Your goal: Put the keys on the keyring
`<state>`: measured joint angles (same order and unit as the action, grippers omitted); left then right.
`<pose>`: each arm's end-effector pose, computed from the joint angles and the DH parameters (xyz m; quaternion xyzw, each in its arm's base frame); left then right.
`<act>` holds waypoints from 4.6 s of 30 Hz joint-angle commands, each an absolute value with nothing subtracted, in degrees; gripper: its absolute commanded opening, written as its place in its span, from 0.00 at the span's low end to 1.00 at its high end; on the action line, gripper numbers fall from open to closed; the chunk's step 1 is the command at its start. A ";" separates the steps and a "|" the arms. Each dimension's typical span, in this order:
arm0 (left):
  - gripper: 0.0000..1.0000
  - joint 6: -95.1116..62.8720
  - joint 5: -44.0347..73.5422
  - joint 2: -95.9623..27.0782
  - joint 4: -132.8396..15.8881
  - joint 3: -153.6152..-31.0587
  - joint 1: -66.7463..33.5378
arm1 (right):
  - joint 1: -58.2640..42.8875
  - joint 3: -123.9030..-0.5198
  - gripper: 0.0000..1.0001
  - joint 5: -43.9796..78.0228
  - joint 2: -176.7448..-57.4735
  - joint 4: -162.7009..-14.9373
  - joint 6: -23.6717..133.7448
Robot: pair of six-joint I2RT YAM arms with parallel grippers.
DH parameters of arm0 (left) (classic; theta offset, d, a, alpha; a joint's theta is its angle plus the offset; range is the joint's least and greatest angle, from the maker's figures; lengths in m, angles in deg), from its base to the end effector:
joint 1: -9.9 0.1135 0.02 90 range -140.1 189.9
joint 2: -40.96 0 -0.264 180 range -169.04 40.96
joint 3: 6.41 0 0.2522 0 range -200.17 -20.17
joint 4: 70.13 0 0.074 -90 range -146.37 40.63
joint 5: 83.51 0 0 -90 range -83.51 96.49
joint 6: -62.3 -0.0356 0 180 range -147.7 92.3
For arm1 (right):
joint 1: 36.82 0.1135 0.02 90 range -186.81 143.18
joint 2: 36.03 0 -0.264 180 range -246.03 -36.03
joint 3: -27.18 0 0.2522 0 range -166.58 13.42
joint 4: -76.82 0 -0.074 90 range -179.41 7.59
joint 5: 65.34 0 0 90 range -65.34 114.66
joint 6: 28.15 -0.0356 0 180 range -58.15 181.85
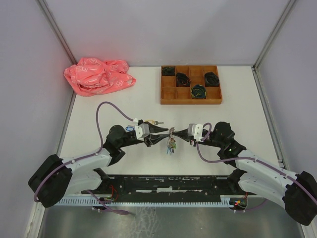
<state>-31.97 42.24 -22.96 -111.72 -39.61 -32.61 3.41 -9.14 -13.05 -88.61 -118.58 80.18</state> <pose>0.1494 -0.1652 0.2412 0.4578 0.4625 -0.4250 0.6292 0.1416 0.1483 0.2510 -0.5275 0.4771 0.3522 0.6083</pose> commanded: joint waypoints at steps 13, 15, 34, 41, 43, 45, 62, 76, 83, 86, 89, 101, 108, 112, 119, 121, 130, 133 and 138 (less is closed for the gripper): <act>0.28 -35.64 44.83 -26.01 -112.19 -42.53 -32.73 | 3.18 -11.56 0.01 -14.80 -88.05 -123.96 78.20; 0.27 -35.85 44.81 -26.15 -111.98 -42.43 -32.73 | 3.18 -11.59 0.01 -14.75 -88.13 -124.33 77.99; 0.03 -39.93 39.81 -18.22 -89.83 -47.78 -33.24 | 3.19 -16.98 0.15 -13.75 -84.11 -102.68 85.50; 0.03 -44.63 33.85 -15.16 -61.52 -59.50 -34.22 | 3.21 -27.54 0.34 -14.85 -85.81 -78.58 96.31; 0.03 -46.20 32.12 -15.78 -53.60 -63.57 -34.62 | 3.16 -29.75 0.37 -15.46 -87.10 -75.59 98.26; 0.03 -47.39 31.36 -16.67 -47.39 -66.98 -34.92 | 3.16 -30.54 0.38 -16.15 -88.31 -75.07 99.22; 0.03 -50.99 35.87 -23.20 -32.31 -77.12 -35.93 | 3.03 -28.87 0.37 -23.95 -97.67 -93.21 97.89; 0.03 -51.78 37.39 -24.51 -32.36 -77.91 -36.31 | 3.07 -29.46 0.34 -28.69 -102.78 -92.58 100.84; 0.03 -52.00 38.07 -24.34 -32.50 -77.86 -36.45 | 3.03 -30.43 0.34 -28.75 -103.84 -88.37 104.48; 0.03 -52.13 38.96 -24.40 -32.59 -77.82 -36.44 | 3.04 -30.30 0.32 -29.00 -104.47 -89.69 103.94; 0.03 -52.30 39.38 -24.61 -32.63 -77.82 -36.46 | 3.05 -30.41 0.29 -29.63 -104.99 -90.93 102.99; 0.03 -52.35 40.59 -26.69 -31.78 -78.79 -36.61 | 3.05 -30.61 0.22 -30.68 -105.12 -91.80 101.85; 0.03 -52.19 40.57 -26.67 -31.77 -78.97 -36.63 | 3.00 -30.61 0.14 -31.23 -105.46 -92.31 101.46; 0.03 -51.55 40.64 -27.18 -31.77 -78.84 -36.63 | 3.01 -30.71 0.09 -32.06 -105.50 -93.68 100.12; 0.13 -48.80 36.50 -27.31 -32.97 -77.98 -36.53 | 3.03 -29.85 0.01 -31.27 -105.01 -94.99 98.49; 0.19 -47.48 35.17 -25.93 -34.34 -76.37 -35.93 | 2.88 -28.86 0.01 -30.70 -104.27 -96.23 97.20; 0.46 -39.66 43.30 -18.18 -47.90 -65.76 -29.54 | 1.27 -24.74 0.01 -30.67 -101.45 -103.96 91.93; 0.51 -38.09 47.04 -17.41 -51.07 -63.77 -27.45 | 1.14 -24.15 0.01 -30.79 -100.88 -104.37 92.04; 0.55 -38.39 52.48 -19.27 -52.68 -63.56 -25.47 | 1.07 -23.72 0.01 -31.09 -100.19 -104.44 92.63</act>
<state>-40.74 45.50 -18.67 -46.94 -63.35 -26.79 1.29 -23.42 -28.48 -102.29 -99.33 93.16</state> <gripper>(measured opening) 0.539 0.015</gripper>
